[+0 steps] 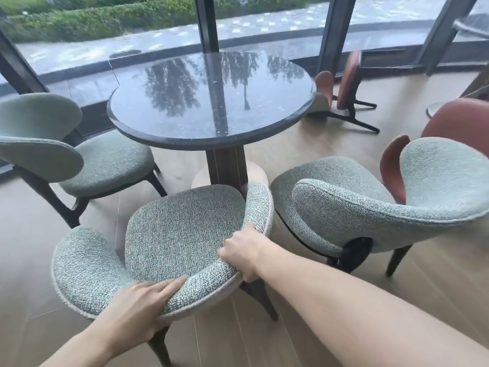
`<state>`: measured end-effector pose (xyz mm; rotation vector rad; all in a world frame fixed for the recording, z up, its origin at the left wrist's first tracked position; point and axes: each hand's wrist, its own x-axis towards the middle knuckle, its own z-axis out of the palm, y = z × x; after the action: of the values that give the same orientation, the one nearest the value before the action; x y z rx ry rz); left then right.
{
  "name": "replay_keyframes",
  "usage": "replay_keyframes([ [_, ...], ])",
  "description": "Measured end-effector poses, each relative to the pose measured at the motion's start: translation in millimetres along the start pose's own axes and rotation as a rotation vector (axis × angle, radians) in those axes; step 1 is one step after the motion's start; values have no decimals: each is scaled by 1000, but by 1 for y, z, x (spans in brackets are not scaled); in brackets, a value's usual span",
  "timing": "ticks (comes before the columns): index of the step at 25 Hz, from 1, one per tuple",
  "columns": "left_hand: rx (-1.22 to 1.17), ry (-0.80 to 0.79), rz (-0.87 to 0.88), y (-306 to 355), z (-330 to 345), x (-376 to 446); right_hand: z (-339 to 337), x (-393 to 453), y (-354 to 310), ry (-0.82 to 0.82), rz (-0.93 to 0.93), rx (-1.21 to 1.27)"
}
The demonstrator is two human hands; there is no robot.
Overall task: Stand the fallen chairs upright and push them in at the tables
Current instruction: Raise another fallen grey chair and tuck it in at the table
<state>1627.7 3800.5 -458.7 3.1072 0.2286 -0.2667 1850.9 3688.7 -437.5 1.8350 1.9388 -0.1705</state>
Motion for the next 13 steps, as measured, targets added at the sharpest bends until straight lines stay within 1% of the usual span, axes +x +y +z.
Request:
replay_keyframes([
  [4, 76, 21, 42, 17, -8, 16, 11, -17, 13, 3, 45, 8],
  [6, 58, -6, 8, 17, -11, 20, 16, -21, 15, 18, 64, 28],
  [10, 69, -190, -93, 19, -27, 31, 26, -29, 24, 63, 78, 192],
  [12, 79, -231, -102, 23, -33, 50, 27, -45, 42, 104, 52, 270],
  [13, 50, -216, -114, 31, -38, 64, 28, -56, 56, 131, 71, 312],
])
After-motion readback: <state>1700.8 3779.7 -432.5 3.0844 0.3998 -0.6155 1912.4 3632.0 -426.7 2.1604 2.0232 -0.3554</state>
